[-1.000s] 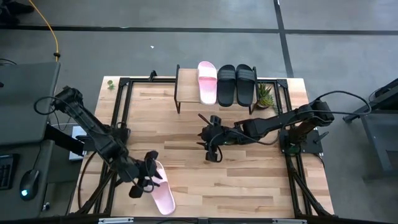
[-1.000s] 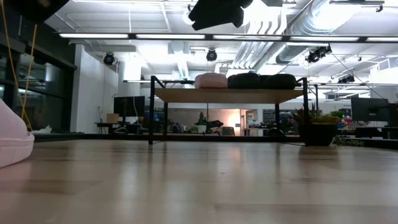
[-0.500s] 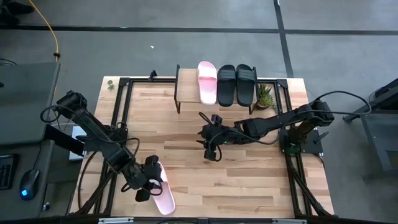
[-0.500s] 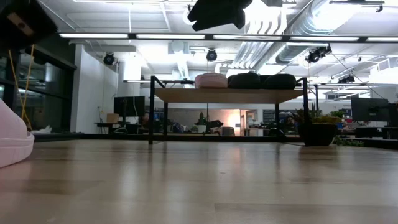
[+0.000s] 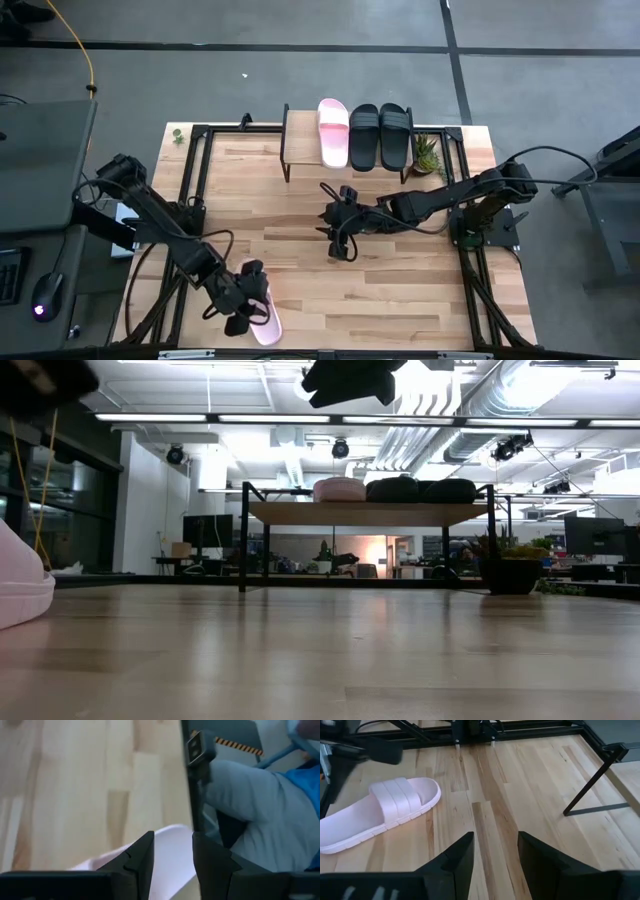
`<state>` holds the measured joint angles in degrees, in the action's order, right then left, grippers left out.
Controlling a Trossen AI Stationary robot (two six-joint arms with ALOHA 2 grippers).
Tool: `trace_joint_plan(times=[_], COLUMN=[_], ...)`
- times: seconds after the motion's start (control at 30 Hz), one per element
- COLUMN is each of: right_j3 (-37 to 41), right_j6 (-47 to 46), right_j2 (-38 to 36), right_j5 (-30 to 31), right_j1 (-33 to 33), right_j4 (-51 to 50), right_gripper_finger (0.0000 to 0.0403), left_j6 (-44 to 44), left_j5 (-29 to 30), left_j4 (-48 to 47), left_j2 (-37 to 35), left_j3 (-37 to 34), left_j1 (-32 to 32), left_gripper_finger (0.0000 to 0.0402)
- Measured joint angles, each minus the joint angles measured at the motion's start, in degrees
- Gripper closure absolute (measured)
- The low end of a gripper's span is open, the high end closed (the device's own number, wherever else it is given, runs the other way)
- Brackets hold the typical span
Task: Pick and place slides into the shelf
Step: Put the pink slipper on the shelf
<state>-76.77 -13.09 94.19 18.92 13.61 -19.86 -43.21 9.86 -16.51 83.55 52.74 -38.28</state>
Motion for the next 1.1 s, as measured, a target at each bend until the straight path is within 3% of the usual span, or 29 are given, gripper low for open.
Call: trace_joint_plan(times=[0.23, 0.5, 0.83, 1.1], right_j3=[0.0, 0.0, 0.0, 0.0], right_j6=[0.5, 0.5, 0.3, 0.0], right_j2=[0.0, 0.0, 0.0, 0.0], right_j5=[0.0, -0.1, -0.1, -0.1], right_j1=[0.0, 0.1, 0.1, 0.1], right_j4=[-0.1, -0.5, -0.5, -0.5], right_gripper_finger=[0.0260, 0.0260, 0.0260, 0.0260], left_j6=[5.8, 1.6, 12.9, 13.2], left_j5=[0.0, 1.4, 3.1, 1.0], left_j4=[0.0, -4.4, -0.4, 2.1], left_j2=[4.2, 5.5, 5.3, 4.7], left_j3=[6.9, 9.6, 9.6, 9.6], left_j1=[0.0, -0.9, -3.1, -2.9], left_gripper_finger=[0.0282, 0.0282, 0.0282, 0.0282])
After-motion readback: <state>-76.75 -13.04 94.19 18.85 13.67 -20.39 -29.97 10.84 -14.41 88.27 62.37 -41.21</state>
